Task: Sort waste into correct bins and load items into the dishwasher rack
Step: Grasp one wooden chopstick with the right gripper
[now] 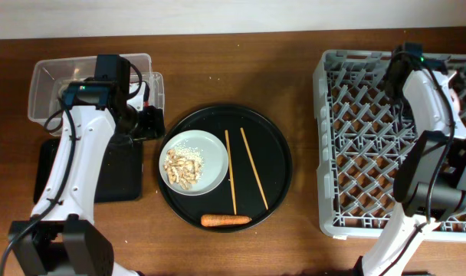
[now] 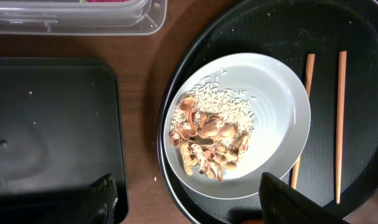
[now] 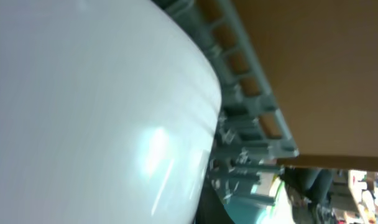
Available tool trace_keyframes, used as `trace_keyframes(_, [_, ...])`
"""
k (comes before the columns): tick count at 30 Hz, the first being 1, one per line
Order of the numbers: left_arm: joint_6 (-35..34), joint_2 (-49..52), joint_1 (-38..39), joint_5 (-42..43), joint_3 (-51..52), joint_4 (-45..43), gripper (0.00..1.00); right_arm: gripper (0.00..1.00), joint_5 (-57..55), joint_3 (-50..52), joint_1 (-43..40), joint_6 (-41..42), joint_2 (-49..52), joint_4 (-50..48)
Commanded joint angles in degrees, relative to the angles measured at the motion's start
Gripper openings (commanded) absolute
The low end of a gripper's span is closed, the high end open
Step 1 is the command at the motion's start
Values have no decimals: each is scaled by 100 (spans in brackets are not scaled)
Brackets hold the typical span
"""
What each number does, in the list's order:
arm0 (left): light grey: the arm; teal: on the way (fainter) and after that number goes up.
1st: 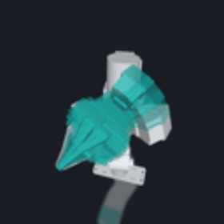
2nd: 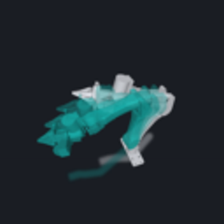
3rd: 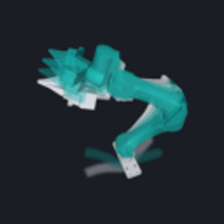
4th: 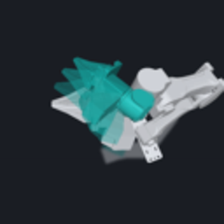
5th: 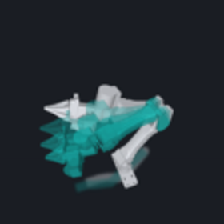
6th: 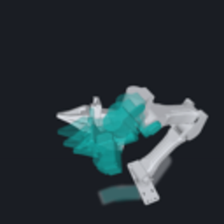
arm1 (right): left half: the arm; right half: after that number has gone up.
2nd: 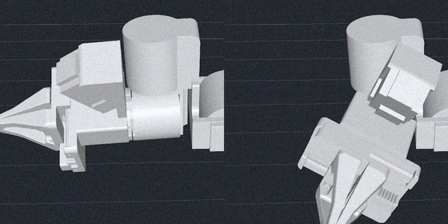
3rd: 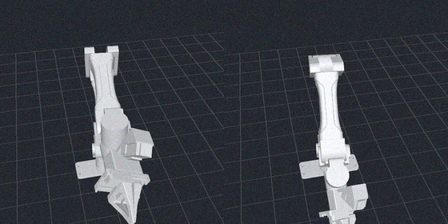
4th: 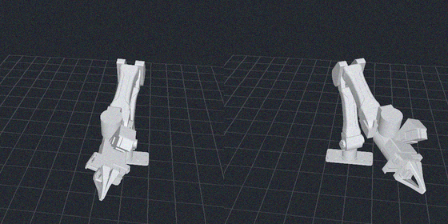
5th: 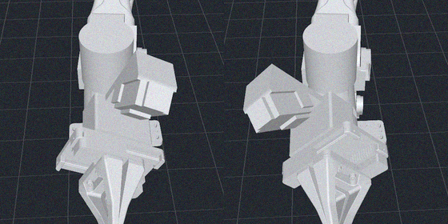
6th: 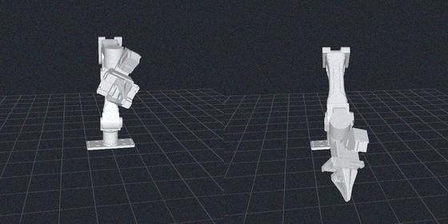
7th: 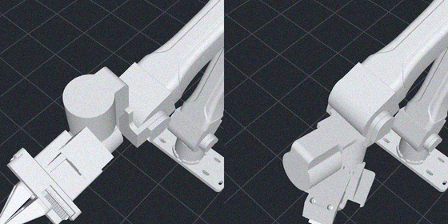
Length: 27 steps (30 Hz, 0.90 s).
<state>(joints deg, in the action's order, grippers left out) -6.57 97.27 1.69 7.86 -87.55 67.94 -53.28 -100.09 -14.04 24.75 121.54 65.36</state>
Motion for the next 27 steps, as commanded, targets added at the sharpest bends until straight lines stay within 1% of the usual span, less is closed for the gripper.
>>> trace_keyframes(1, [-48, -127, 0, -20, -39, 2, 73, 44, 688, 103, -35, 264, -26, 293])
trace_keyframes(2, [-48, -127, 0, -20, -39, 2, 73, 73, 734, 103, -17, 275, -140, 382])
trace_keyframes(4, [-48, -127, 0, -20, -39, 2, 73, 86, 962, 76, 22, 273, -542, 498])
trace_keyframes(6, [-48, -127, 0, -20, -39, 7, 74, 100, 1443, 76, 46, 216, -1117, 516])
trace_keyframes(7, [-48, -127, 0, -20, -39, 9, 79, 98, 1829, 76, 76, -15, -1449, 509])
trace_keyframes(8, [-48, -127, 0, -20, -39, 7, 84, 98, 2553, 76, 149, -511, -1814, 444])
trace_keyframes(9, [-48, -127, 0, -20, -39, 4, 97, 98, 3484, 76, 234, -1113, -2118, 402])
trace_keyframes(10, [-48, -127, 0, -20, -39, 4, 99, 98, 4500, 76, 385, -1532, -2406, 393])
trace_keyframes(11, [-48, -127, 0, -22, -39, 24, 99, 98, 5139, 76, 614, -1556, -2583, 433])
trace_keyframes(13, [-48, -127, 0, -22, -39, 31, 99, 99, 5650, 79, 1054, -1558, -2634, 522])
trace_keyframes(14, [-48, -127, 0, -22, -39, 31, 99, 99, 5912, 98, 1467, -1558, -2586, 590])
trace_keyframes(17, [-48, -127, 0, -20, -39, 31, 99, 99, 5949, 332, 2621, -1552, -2334, 638])
trace_keyframes(20, [-48, -127, 0, -20, -39, 50, 99, 96, 5908, 678, 3630, -1523, -1832, 483])
trace_keyframes(24, [-48, -127, 0, -20, -39, 74, 99, 93, 5904, 960, 4374, -1478, -1110, 94])
trace_keyframes(25, [-48, -127, 0, -20, -39, 74, 99, 90, 5860, 968, 4568, -1329, -807, 28])
trace_keyframes(27, [-48, -127, 0, -20, -39, 74, 99, 87, 5864, 970, 4730, -1215, -483, -74])
